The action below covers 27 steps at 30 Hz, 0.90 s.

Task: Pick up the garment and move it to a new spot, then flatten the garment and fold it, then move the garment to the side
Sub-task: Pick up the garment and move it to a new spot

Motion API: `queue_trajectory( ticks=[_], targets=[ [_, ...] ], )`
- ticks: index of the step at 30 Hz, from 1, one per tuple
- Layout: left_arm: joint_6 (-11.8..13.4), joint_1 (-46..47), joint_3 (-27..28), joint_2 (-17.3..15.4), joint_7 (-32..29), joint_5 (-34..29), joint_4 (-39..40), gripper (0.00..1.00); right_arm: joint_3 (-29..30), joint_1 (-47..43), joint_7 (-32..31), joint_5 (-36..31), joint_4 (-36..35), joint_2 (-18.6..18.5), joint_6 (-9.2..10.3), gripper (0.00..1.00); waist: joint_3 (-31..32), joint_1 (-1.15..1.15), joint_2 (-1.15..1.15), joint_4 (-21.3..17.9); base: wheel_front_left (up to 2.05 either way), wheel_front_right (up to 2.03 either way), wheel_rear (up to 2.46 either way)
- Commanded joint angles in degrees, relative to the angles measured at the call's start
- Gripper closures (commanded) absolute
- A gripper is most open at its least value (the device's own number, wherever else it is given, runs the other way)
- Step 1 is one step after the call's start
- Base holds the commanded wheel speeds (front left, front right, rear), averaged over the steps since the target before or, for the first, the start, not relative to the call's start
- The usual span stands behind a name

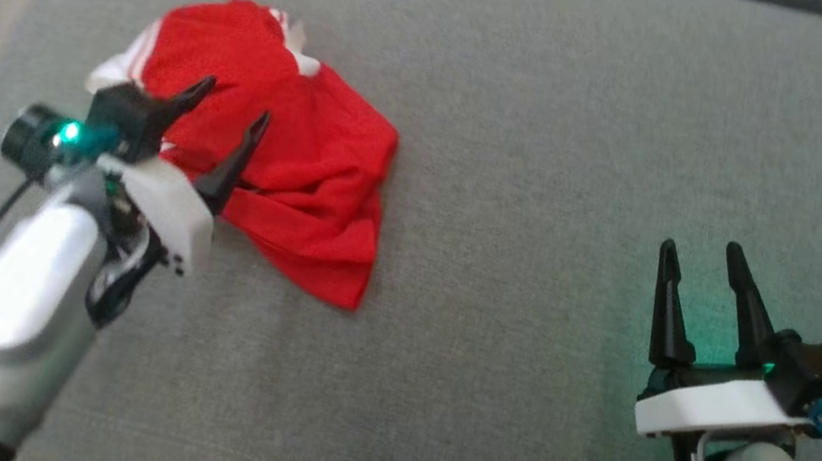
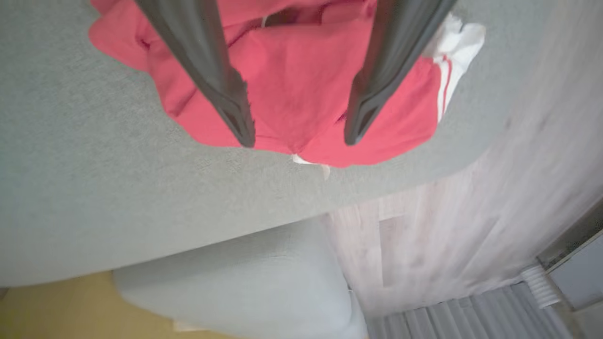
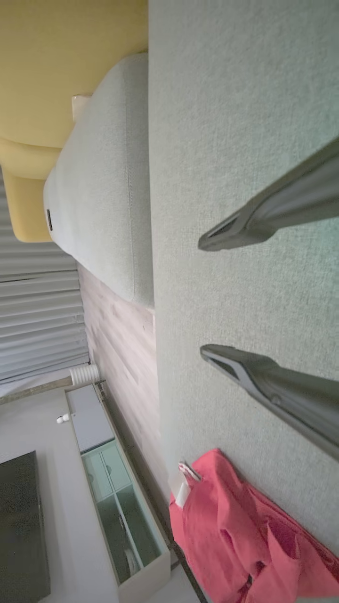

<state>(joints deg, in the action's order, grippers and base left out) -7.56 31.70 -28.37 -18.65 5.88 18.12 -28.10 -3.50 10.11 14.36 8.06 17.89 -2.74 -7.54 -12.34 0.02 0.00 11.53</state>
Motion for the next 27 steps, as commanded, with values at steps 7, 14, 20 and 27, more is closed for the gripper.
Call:
queue_trajectory(
  ticks=[7,14,20,27],
  targets=[
    [0.09,12.34,-7.84,-8.44,-4.53,5.53,-5.92,0.0,-1.43,3.75,0.49,-0.64,-2.3,-0.14,0.05,0.0,-5.65,-0.02,0.0,-3.9,0.0,0.0,0.0],
    [0.08,17.13,-15.36,-10.22,-4.8,10.92,-10.33,0.91,-1.03,4.5,0.56,-0.74,-2.01,-0.14,0.05,0.0,-6.93,-0.02,0.0,-5.13,0.0,0.0,0.0],
    [0.08,19.31,-18.88,-11.32,1.81,12.97,-11.41,1.0,-1.06,4.52,0.6,-0.41,-1.14,-0.14,0.05,0.0,-5.79,-0.02,0.0,-5.71,0.0,0.0,0.0],
    [3.1,20.8,-17.01,-11.82,8.99,8.58,-6.35,1.0,-1.12,3.95,0.62,0.28,-0.87,-0.14,0.05,0.0,-2.2,-0.02,0.0,-6.92,0.0,0.0,0.0]
  ],
)
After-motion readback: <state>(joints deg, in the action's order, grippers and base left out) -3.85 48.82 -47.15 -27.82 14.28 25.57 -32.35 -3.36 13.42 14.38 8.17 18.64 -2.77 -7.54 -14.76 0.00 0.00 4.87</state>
